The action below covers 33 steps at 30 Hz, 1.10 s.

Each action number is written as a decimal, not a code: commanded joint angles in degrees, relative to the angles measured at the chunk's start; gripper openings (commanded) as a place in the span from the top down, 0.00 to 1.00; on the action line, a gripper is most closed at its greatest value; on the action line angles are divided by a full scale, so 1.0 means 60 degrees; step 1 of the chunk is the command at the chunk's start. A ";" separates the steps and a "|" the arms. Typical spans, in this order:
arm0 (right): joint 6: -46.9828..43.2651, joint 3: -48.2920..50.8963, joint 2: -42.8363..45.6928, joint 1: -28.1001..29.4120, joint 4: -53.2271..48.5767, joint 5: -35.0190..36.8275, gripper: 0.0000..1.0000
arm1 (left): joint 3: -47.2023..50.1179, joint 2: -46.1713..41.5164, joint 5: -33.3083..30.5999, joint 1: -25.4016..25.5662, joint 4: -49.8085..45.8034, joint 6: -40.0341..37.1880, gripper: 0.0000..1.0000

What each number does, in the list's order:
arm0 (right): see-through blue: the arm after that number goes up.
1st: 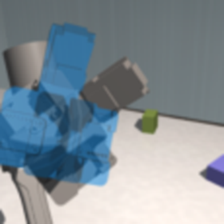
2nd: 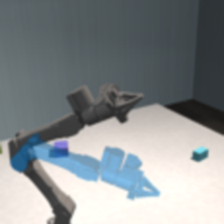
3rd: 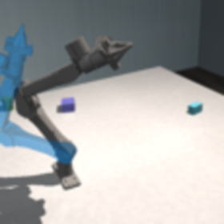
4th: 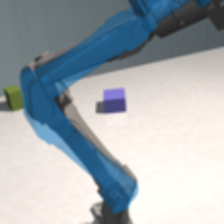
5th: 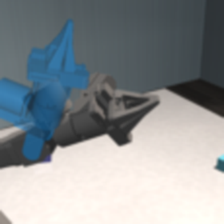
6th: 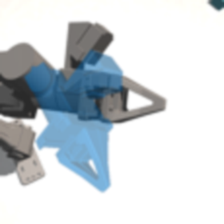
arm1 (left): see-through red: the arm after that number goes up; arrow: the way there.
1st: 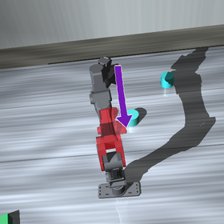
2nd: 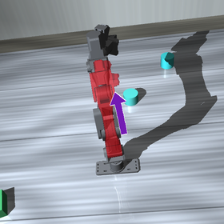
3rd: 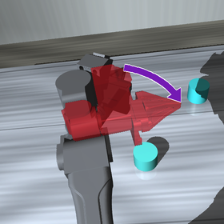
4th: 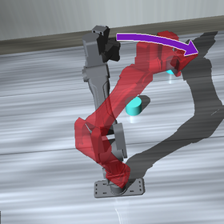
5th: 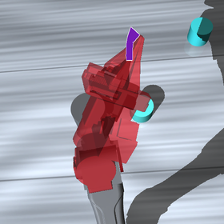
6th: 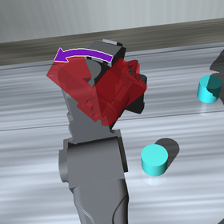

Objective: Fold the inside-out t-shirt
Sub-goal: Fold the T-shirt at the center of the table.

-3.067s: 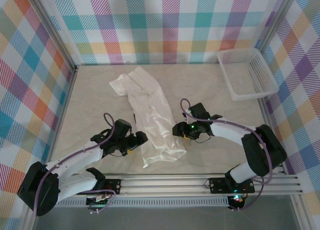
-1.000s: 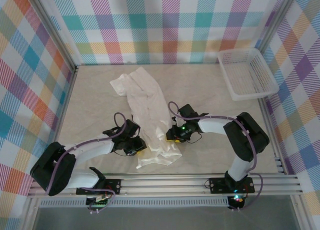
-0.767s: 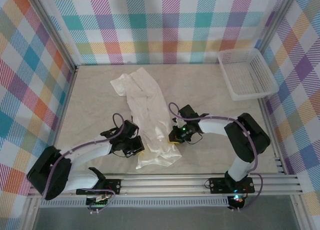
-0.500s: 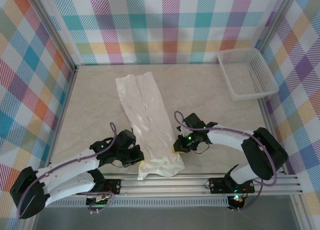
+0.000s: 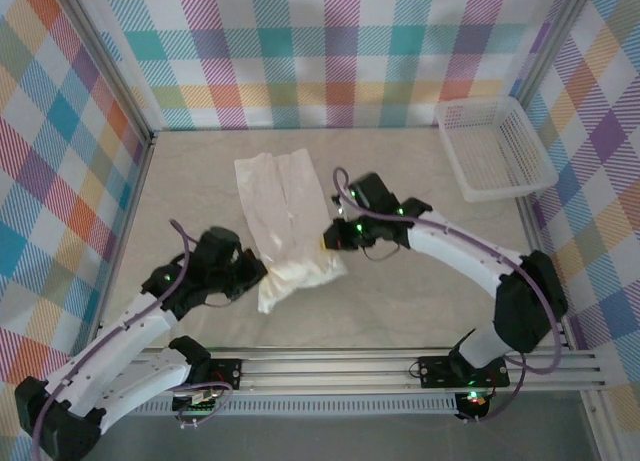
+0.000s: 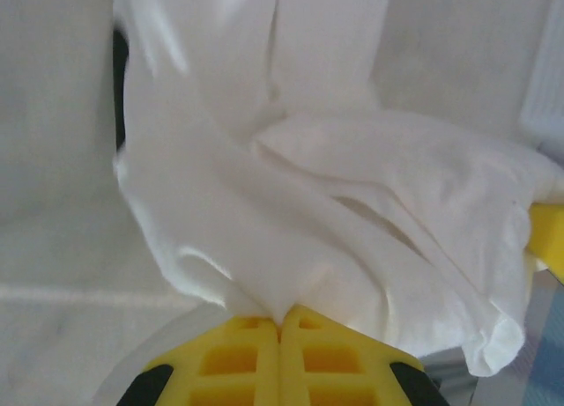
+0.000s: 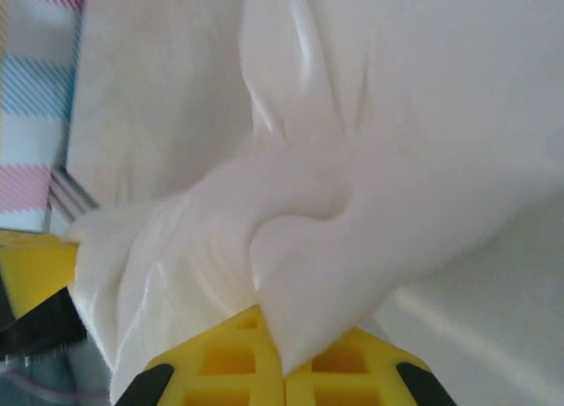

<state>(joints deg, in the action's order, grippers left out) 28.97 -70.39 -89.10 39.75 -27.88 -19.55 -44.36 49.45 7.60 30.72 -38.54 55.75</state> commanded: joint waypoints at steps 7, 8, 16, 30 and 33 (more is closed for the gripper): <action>-0.1162 -0.5155 -0.3913 -0.1056 -0.0171 0.0308 0.99 | -0.3119 0.4267 0.0210 -0.3301 0.2199 -0.3560 1.00; -0.1246 -0.5764 -0.4395 -0.1107 -0.0288 0.0399 0.99 | -0.3341 0.4723 0.0271 -0.3562 0.2492 -0.3643 1.00; -0.1179 -0.9089 -0.7322 -0.1548 -0.0442 0.0267 0.96 | -0.5106 0.7688 0.0331 -0.4366 0.3153 -0.4018 1.00; -0.1751 -0.9804 -0.7150 -0.2485 -0.2317 0.0155 0.34 | -0.5320 0.7695 0.1160 -0.5080 0.3076 -0.4003 0.40; -0.1540 -0.5138 -0.5240 -0.2512 0.0389 0.0083 0.34 | -0.3418 0.6418 0.1187 -0.4788 0.3351 -0.3625 0.40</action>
<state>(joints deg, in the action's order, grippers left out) 20.25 -115.79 -128.20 24.77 -34.33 -18.44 -71.72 94.78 13.02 0.69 -17.91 32.34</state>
